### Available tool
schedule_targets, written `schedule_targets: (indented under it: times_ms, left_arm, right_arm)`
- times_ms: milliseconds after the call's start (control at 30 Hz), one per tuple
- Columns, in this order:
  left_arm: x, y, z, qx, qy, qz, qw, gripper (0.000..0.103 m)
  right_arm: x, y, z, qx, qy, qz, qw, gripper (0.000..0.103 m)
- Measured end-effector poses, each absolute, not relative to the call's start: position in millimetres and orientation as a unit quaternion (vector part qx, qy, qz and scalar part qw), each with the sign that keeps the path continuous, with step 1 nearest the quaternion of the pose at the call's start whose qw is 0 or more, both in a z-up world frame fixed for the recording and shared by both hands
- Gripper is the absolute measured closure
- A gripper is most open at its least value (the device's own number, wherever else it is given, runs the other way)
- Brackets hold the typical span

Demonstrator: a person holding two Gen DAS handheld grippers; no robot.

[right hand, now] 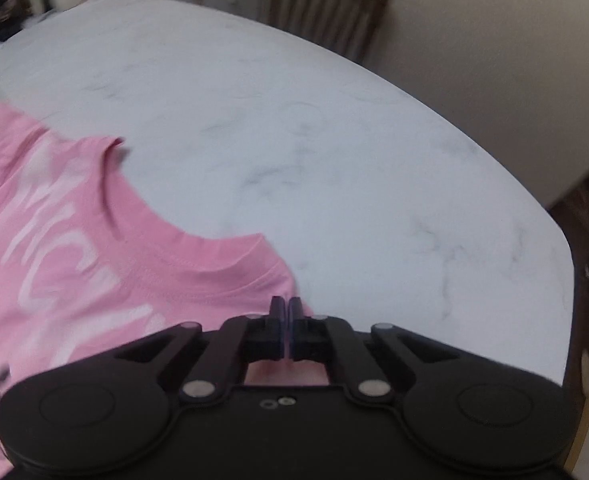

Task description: Fold clothes

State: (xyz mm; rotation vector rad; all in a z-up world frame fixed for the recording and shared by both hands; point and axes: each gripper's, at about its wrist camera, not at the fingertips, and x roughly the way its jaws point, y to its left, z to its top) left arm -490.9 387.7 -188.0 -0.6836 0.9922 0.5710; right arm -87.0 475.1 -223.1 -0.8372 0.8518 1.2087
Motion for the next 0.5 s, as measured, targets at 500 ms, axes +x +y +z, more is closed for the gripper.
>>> schedule_targets:
  times_ms: [500]
  left_arm:
    - [-426.3,452.7,-175.6,-0.229,0.448,0.268,0.822,0.05]
  right_arm:
    - [-69.5,282.5,-185.0,-0.287,0.453,0.494,0.685,0.0]
